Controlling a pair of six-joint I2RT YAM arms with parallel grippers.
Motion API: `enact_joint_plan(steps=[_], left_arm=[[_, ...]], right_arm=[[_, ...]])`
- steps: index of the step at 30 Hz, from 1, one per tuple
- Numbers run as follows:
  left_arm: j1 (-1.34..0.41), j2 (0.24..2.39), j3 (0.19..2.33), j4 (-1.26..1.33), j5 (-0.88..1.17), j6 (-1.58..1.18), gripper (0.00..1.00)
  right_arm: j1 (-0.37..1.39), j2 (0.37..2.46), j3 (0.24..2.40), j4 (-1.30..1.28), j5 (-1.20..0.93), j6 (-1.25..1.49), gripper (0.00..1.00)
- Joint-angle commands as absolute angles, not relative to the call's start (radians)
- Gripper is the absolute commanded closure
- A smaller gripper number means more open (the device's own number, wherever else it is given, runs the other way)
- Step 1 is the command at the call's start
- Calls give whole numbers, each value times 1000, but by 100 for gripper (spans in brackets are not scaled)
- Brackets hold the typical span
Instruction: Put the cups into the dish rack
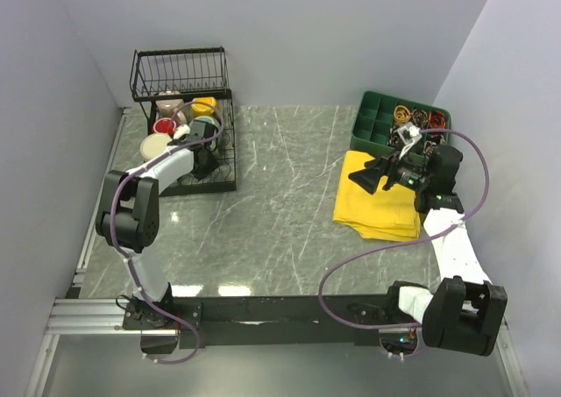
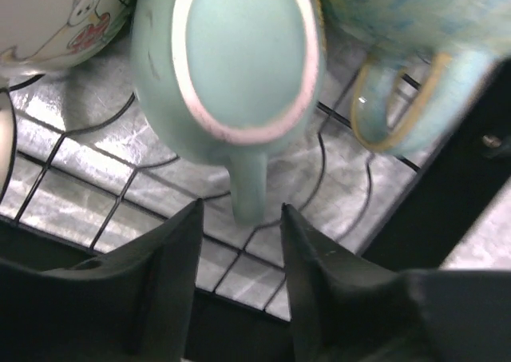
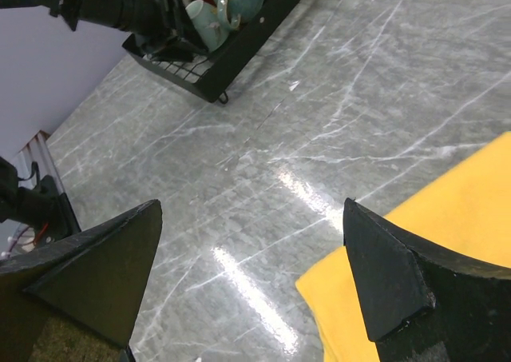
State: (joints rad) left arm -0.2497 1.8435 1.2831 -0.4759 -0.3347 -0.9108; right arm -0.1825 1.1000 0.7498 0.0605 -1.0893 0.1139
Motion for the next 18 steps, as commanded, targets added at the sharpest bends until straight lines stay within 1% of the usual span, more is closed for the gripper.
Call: enact_joint_plan(steps=[1,2,5,6,8,9,10,12,13,14,15,17,18], left_arm=[[-249,1729,1278,-457,-289,-905,47],[-249,1715,1276,-456,-275,-896,45],[-249,1632,1263,-443,-207,-859,35],[-249,1603,1237,-431,-181,-845,29],[-249,1496,1195,-384,-111,-812,22],[-249,1455,1149,-365,-89,-801,14],[-249,1375,1128,-332,-53,-778,11],[-249,1295,1070,-313,-22,-756,3],[-249,1217,1052,-305,-9,-730,1],[-249,1178,1042,-308,7,-720,1],[-249,1140,1019,-311,20,-704,3],[-249,1030,999,-331,29,-664,4],[-249,991,982,-339,31,-649,4]], right_arm=[[-257,1065,778,83,-1155,104,0],[-280,1055,779,75,-1163,97,0],[-360,1048,785,32,-1200,55,0],[-373,1049,795,6,-1201,-7,0],[-390,1052,834,-177,-1161,-125,0],[-390,1051,845,-290,-1135,-246,0],[-390,1048,857,-326,-1114,-285,0],[-390,1029,859,-373,-1039,-342,0],[-390,1019,861,-403,-1013,-353,0],[-390,993,864,-417,-958,-366,0],[-390,980,867,-442,-933,-373,0],[-390,937,879,-451,-866,-351,0],[-391,924,885,-456,-795,-338,0]])
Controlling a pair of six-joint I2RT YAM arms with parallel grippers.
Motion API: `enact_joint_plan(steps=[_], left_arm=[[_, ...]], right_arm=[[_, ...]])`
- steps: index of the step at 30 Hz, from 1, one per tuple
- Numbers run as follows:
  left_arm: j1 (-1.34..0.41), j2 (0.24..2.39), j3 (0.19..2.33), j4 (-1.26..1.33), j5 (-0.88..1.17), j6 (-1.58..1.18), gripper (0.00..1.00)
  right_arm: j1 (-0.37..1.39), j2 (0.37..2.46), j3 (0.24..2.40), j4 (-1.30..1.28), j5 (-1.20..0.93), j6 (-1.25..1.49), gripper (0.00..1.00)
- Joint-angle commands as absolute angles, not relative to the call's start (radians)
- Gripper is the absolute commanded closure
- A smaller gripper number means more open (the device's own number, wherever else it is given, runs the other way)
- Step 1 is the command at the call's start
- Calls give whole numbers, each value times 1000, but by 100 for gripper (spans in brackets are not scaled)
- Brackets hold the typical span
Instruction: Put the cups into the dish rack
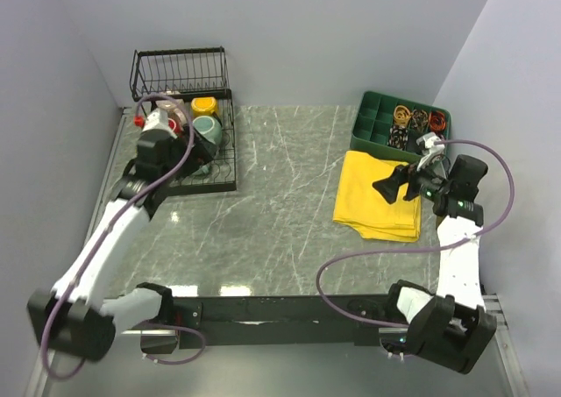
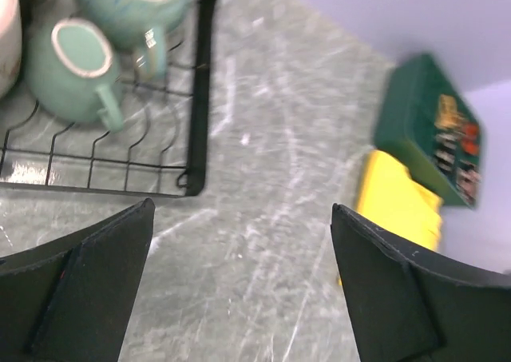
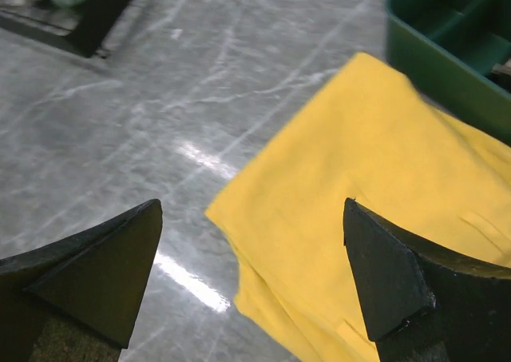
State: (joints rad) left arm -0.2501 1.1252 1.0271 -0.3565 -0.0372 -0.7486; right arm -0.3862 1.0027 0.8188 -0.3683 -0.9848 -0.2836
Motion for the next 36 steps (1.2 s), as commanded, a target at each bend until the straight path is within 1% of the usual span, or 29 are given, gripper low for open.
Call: enact_joint_plan(steps=[1,7,14,23,36], left_arm=[[-249,920,973,-347,25,-628,4],[-249,689,986,-465,3,-557,4],[-249,546,1058,-561,-49,-528,4],[-250,497,1123,-615,-69,-529,4],[-249,451,1138,-646,-78,-543,4]], right_arm=[[-390,901,902,-459,-766,-327,0],[-390,809,956,-439,-497,-170,0],[-391,666,959,-379,-215,-6,0],[-391,603,999,-439,-115,52,0],[-390,569,1009,-469,-141,80,0]])
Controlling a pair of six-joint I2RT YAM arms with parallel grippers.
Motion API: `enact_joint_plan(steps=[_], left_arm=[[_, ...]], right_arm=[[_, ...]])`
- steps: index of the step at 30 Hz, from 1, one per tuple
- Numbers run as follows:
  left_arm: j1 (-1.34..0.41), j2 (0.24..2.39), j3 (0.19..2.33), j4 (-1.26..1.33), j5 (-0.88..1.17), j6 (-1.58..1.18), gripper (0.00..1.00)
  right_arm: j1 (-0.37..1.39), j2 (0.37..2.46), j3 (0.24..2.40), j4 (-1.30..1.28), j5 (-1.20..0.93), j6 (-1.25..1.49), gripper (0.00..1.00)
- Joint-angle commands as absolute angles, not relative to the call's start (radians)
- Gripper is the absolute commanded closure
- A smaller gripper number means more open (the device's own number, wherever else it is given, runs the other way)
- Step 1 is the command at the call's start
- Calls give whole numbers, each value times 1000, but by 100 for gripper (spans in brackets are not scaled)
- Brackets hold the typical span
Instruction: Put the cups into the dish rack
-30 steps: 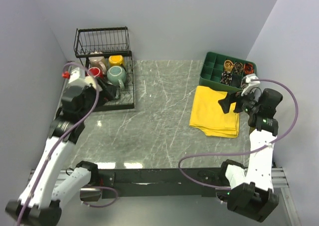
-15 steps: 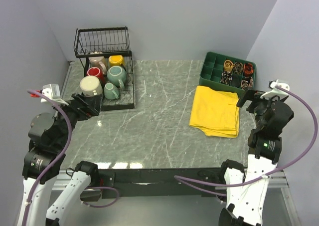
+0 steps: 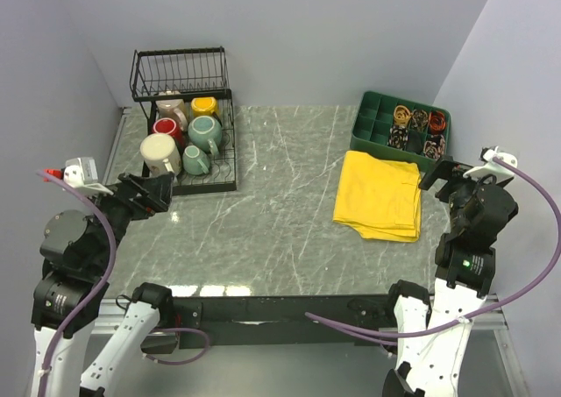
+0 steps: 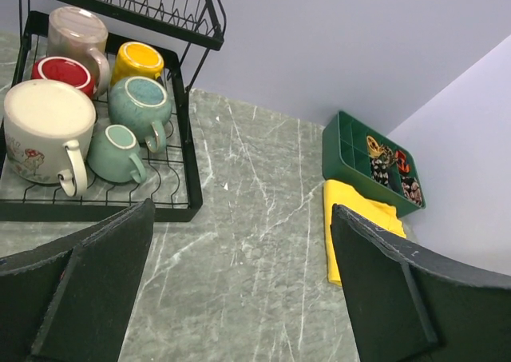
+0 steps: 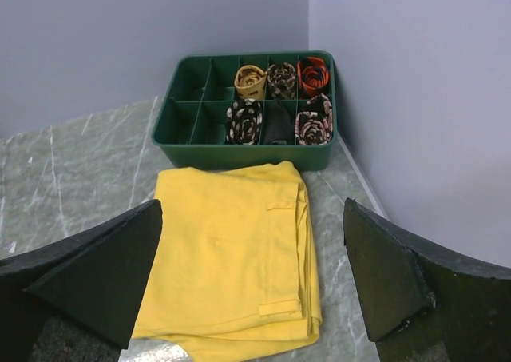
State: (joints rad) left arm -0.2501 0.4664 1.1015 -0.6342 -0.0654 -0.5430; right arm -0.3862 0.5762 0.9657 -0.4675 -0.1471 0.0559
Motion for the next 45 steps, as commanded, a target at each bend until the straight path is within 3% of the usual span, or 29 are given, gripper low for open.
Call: enact_joint_plan(steps=[1,45], left_arm=[[-249,448,1140,-650,-78,-540,4],[-249,382,1213,-664,-72,-574,4]], right_arm=[[-391,574,1009,-469,-143,84,0],[-390,456,993,-535,-120,66,0]])
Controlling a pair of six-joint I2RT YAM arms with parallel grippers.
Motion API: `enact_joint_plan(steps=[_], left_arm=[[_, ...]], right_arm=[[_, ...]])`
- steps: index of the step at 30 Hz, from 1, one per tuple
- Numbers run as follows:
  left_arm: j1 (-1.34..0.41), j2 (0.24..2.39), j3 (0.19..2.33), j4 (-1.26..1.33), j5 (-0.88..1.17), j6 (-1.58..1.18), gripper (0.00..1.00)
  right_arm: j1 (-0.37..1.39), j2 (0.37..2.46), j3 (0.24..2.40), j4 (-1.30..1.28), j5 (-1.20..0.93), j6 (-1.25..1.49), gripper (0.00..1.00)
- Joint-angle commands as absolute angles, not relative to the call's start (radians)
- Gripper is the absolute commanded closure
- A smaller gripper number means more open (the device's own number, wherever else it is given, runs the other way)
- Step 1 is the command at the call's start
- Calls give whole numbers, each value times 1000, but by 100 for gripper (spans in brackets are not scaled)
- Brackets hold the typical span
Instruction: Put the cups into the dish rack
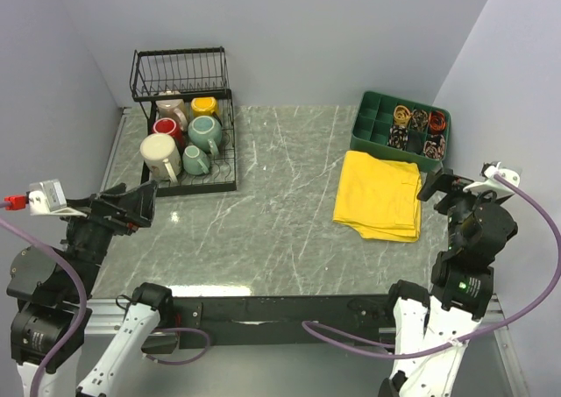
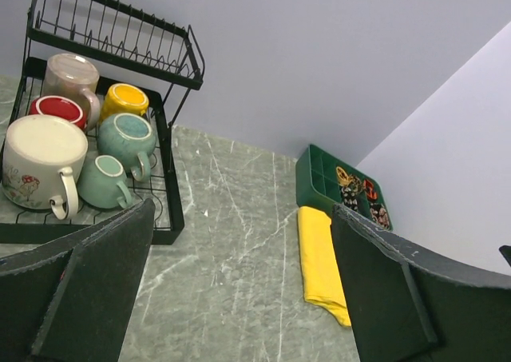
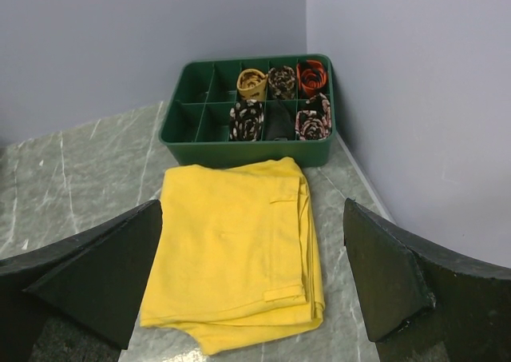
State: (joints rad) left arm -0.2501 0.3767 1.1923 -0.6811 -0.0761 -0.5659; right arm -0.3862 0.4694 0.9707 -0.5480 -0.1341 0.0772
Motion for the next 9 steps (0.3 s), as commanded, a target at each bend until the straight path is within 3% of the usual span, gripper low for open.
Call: enact_joint_plan(steps=[1,9], left_arm=[[-249,385,1210,-655,-66,-575,4],[-249,414,1200,-630,-54,-575,4]], right_arm=[[-391,456,989,-531,-114,67,0],[-391,460,982,-503,-123,49,0]])
